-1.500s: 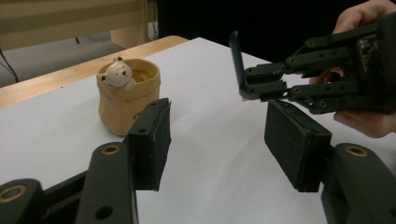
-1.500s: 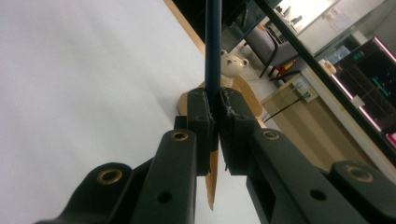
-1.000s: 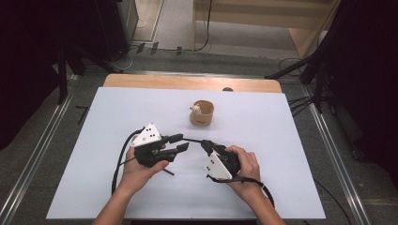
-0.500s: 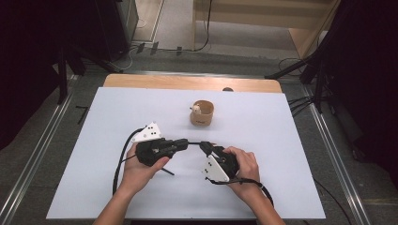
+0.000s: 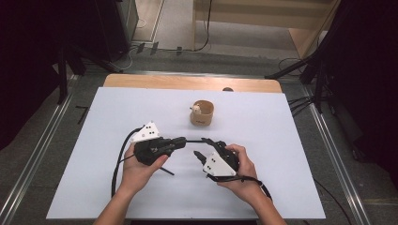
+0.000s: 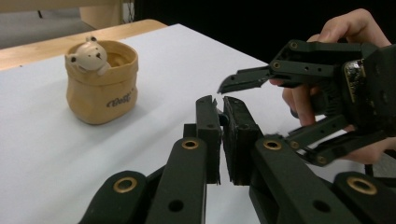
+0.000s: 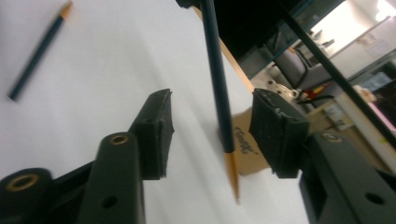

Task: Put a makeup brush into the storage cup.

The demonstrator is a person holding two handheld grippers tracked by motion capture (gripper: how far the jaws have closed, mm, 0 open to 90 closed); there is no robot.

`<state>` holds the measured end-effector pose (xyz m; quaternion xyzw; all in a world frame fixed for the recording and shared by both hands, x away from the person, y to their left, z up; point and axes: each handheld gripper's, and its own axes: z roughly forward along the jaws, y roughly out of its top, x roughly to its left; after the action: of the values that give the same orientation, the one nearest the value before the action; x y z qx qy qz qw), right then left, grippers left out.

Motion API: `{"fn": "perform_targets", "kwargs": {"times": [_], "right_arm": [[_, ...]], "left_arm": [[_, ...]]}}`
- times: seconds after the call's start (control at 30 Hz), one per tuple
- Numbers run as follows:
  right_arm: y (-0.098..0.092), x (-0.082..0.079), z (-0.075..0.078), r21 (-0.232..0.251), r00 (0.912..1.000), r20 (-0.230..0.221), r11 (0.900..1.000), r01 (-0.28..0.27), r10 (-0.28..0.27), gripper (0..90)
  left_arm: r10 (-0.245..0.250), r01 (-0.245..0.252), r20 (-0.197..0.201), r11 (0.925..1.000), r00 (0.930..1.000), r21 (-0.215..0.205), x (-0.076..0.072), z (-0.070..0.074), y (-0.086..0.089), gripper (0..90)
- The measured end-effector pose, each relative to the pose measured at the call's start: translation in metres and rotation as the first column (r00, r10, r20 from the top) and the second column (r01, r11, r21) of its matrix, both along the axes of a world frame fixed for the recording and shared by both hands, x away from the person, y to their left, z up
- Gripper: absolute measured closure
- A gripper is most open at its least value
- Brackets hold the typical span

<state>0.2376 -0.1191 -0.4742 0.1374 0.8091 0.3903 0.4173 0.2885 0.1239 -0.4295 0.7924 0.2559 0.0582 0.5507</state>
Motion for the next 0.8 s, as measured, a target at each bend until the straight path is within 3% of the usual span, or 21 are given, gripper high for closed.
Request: {"fn": "perform_targets", "kwargs": {"times": [0.07,0.1,0.13,0.17,0.2,0.23,0.27,0.4,0.43,0.5,0.53,0.57,0.6,0.67,0.73,0.77,0.8], "right_arm": [[-0.001,0.000,0.001,0.050,0.9989,-0.043,0.999,-0.016,0.018,50.1],[-0.002,0.001,0.003,0.102,0.9971,-0.074,0.995,-0.010,0.017,47.7],[-0.002,0.001,0.003,0.102,0.9971,-0.074,0.995,-0.010,0.017,47.7],[-0.005,0.002,0.005,0.154,0.9948,-0.101,0.988,0.004,0.012,43.0],[-0.005,0.002,0.005,0.154,0.9948,-0.101,0.988,0.004,0.012,43.0],[-0.006,0.003,0.006,0.184,0.9930,-0.118,0.983,0.025,-0.003,40.0],[-0.010,0.003,0.009,0.251,0.9881,-0.153,0.966,0.058,-0.020,40.6],[-0.018,0.006,0.013,0.396,0.9702,-0.242,0.913,0.098,0.001,42.2],[-0.018,0.006,0.013,0.396,0.9702,-0.242,0.913,0.098,0.001,42.2],[-0.021,0.006,0.016,0.448,0.9607,-0.277,0.885,0.127,0.002,41.3],[-0.024,0.007,0.018,0.508,0.9441,-0.330,0.844,0.173,0.005,39.6],[-0.024,0.007,0.018,0.508,0.9441,-0.330,0.844,0.173,0.005,39.6],[-0.028,0.008,0.019,0.562,0.9255,-0.379,0.796,0.225,0.006,39.0],[-0.031,0.010,0.019,0.590,0.9002,-0.435,0.755,0.287,-0.003,38.6],[-0.033,0.012,0.018,0.608,0.8821,-0.471,0.721,0.331,-0.008,37.2],[-0.033,0.012,0.018,0.608,0.8821,-0.471,0.721,0.331,-0.008,37.2],[-0.034,0.013,0.017,0.613,0.8722,-0.489,0.707,0.353,-0.012,36.1]], "left_arm": [[0.009,-0.009,0.012,1.0000,0.9999,-0.003,0.000,0.000,0.001,86.8],[0.016,-0.016,0.022,0.9998,0.9996,-0.008,-0.001,0.000,0.002,86.8],[0.016,-0.016,0.022,0.9998,0.9996,-0.008,-0.001,0.000,0.002,86.8],[0.026,-0.025,0.036,0.9996,0.9990,-0.012,-0.001,0.001,0.003,86.8],[0.026,-0.025,0.036,0.9996,0.9990,-0.012,-0.001,0.001,0.003,86.8],[0.031,-0.031,0.044,0.9994,0.9985,-0.014,-0.001,0.001,0.003,86.8],[0.035,-0.035,0.051,0.9993,0.9981,-0.015,-0.001,0.001,0.004,86.8],[0.047,-0.045,0.068,0.9987,0.9966,-0.022,-0.002,0.001,0.005,86.9],[0.048,-0.046,0.072,0.9986,0.9963,-0.026,-0.002,0.001,0.005,86.9],[0.053,-0.050,0.076,0.9983,0.9958,-0.030,-0.002,0.001,0.005,86.9],[0.053,-0.050,0.078,0.9982,0.9955,-0.034,-0.002,0.000,0.004,86.9],[0.055,-0.052,0.081,0.9980,0.9952,-0.037,-0.003,0.000,0.004,86.9],[0.056,-0.052,0.091,0.9978,0.9943,-0.042,-0.003,0.000,0.003,86.9],[0.052,-0.048,0.093,0.9978,0.9943,-0.045,-0.004,0.000,0.003,86.9],[0.056,-0.051,0.113,0.9978,0.9921,-0.043,-0.005,-0.001,0.001,86.9],[0.057,-0.052,0.116,0.9976,0.9916,-0.047,-0.006,-0.001,0.000,86.9],[0.056,-0.051,0.118,0.9976,0.9914,-0.048,-0.006,-0.002,0.000,86.9]]}}
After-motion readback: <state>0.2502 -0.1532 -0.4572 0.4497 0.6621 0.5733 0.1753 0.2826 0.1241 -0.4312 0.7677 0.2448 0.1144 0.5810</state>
